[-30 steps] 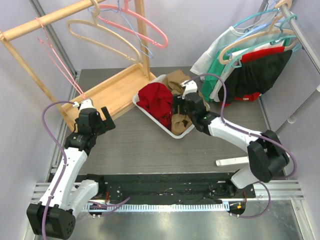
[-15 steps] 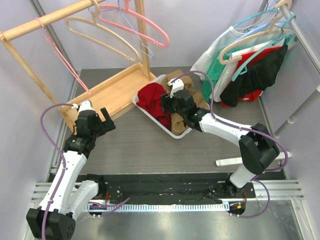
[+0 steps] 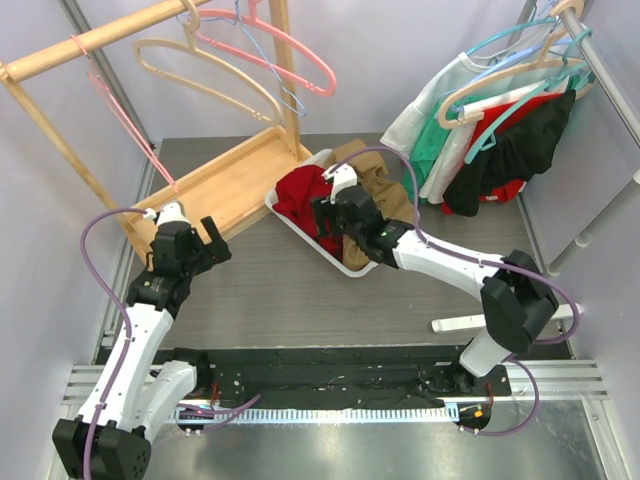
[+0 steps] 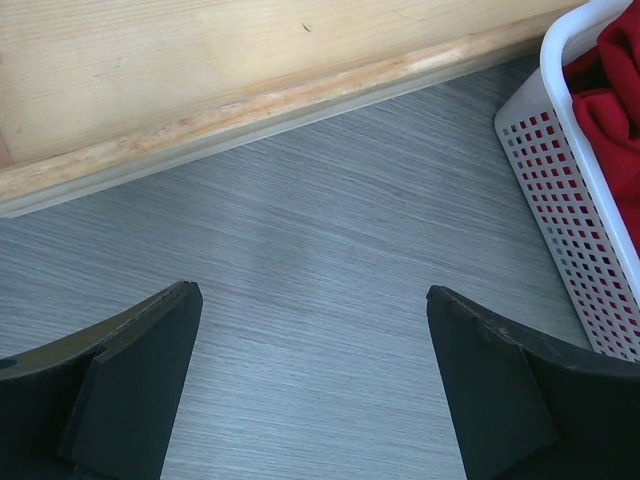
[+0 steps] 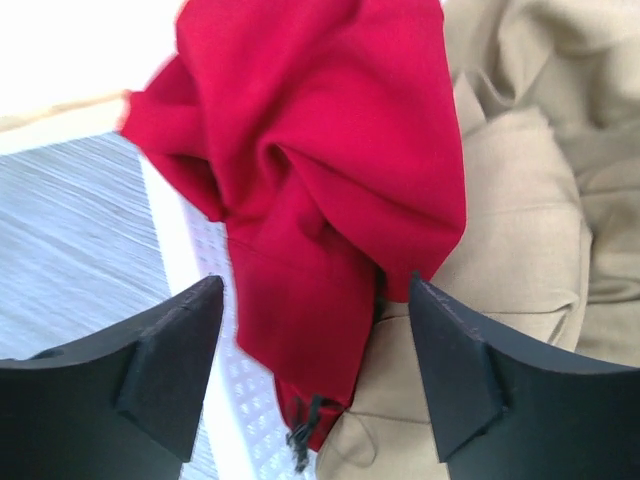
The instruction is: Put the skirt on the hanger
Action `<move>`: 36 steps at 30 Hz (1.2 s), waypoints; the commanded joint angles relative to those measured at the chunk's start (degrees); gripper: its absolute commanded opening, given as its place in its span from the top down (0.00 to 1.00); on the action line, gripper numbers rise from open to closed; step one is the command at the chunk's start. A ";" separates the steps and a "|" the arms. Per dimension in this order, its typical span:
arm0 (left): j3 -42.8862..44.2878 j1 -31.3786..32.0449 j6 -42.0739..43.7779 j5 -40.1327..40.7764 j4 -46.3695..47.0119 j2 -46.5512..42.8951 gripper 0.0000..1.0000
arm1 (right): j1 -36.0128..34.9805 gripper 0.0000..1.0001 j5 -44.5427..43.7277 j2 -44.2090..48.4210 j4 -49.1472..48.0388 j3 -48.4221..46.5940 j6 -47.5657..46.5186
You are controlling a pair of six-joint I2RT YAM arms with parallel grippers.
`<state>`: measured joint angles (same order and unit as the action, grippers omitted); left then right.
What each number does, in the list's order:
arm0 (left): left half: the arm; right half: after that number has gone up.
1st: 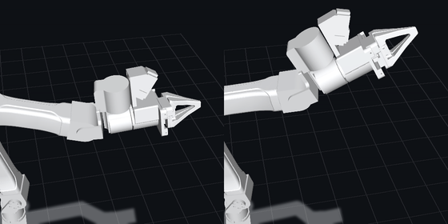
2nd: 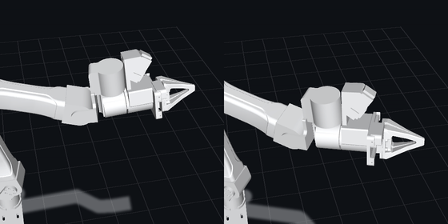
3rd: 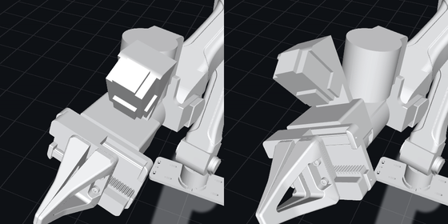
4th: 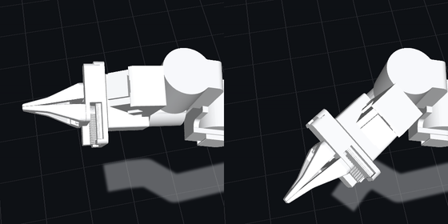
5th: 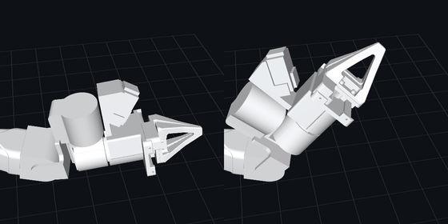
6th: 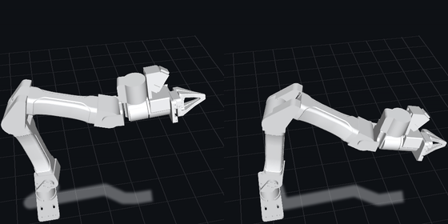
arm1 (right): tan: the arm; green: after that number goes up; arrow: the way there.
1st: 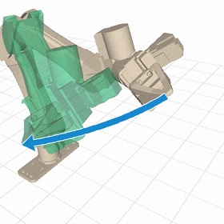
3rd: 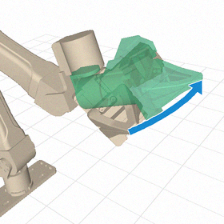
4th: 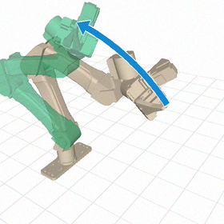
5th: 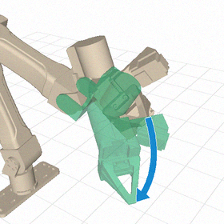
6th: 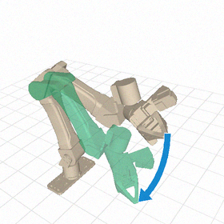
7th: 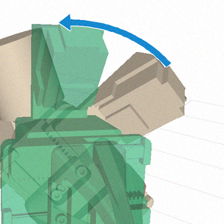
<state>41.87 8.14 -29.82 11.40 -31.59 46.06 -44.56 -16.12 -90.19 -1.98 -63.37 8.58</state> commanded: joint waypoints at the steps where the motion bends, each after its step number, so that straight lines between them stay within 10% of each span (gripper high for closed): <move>1: -0.21 0.12 -0.41 -1.38 1.01 -0.27 0.00 | 0.08 0.26 -1.46 -4.36 1.80 -3.95 1.70; 8: 0.06 0.03 -0.32 -1.47 1.18 -0.36 0.00 | 0.08 0.98 0.31 -7.02 7.42 -10.98 2.85; 36: 1.90 0.03 3.37 -25.80 10.23 -6.68 0.00 | 0.00 0.99 22.44 4.41 10.42 -42.34 -0.67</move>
<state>41.82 8.14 -27.75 -7.77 -25.98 42.15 -44.18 -2.04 -90.00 16.34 -97.47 7.88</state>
